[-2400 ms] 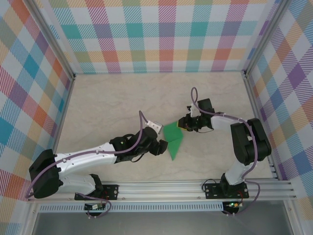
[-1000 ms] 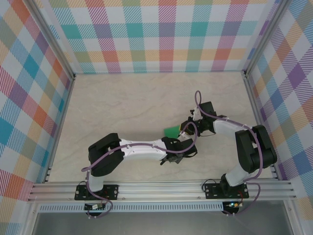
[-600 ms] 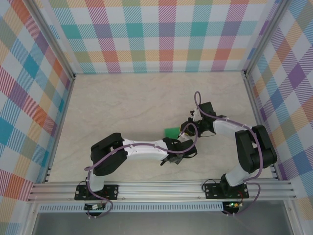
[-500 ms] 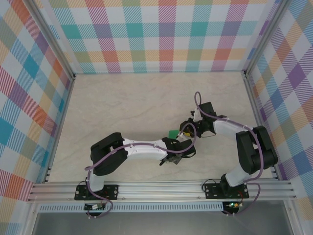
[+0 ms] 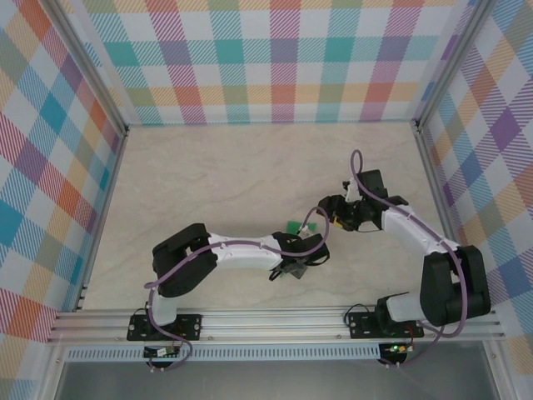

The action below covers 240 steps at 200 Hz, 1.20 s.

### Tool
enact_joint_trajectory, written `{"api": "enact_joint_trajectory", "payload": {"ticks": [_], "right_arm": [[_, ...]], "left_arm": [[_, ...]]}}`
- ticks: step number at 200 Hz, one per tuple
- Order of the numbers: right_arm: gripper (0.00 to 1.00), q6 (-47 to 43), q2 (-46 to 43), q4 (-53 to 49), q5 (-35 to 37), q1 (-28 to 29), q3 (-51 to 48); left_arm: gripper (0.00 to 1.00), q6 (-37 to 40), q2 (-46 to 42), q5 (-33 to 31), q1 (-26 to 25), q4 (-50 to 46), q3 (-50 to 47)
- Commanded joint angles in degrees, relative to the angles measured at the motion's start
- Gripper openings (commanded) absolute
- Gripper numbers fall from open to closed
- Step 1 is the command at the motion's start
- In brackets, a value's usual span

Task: Fold a paper plane with a square sheet of paper (fold left side to right side)
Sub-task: Fold the wing for the fifth time at the center of the table.

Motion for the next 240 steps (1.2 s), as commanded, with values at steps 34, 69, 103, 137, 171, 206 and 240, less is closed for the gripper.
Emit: {"api": "enact_joint_trajectory", "payload": {"ticks": [34, 69, 103, 137, 171, 206, 240], "right_arm": [[0.68, -2.15, -7.34, -1.53, -1.62, -3.37, -5.63], [0.68, 2.06, -8.0, 6.18, -6.82, -3.08, -12.01], [0.68, 3.25, -6.48, 9.1, -6.92, -1.43, -14.35], [0.69, 6.88, -3.97, 16.03, -7.81, 0.63, -15.92], [0.61, 10.11, 0.79, 22.29, -7.6, 3.47, -15.02], [0.51, 11.79, 6.5, 25.26, -6.21, 7.8, -12.13], [0.49, 13.36, 11.7, 27.36, -5.26, 11.63, -9.64]], "left_arm": [[0.08, -3.77, -5.4, 12.68, 6.01, 10.14, -6.26], [0.04, -7.85, -6.51, 18.9, 8.74, 18.23, -10.45], [0.03, -11.49, -8.6, 22.26, 11.14, 24.52, -15.16], [0.02, -14.53, -9.01, 24.93, 12.76, 29.21, -18.41], [0.01, -15.9, -9.71, 25.27, 13.49, 30.74, -20.11], [0.01, -18.02, -10.52, 26.4, 14.72, 34.0, -22.75], [0.0, -18.81, -10.48, 27.07, 15.15, 35.36, -23.39]]}}
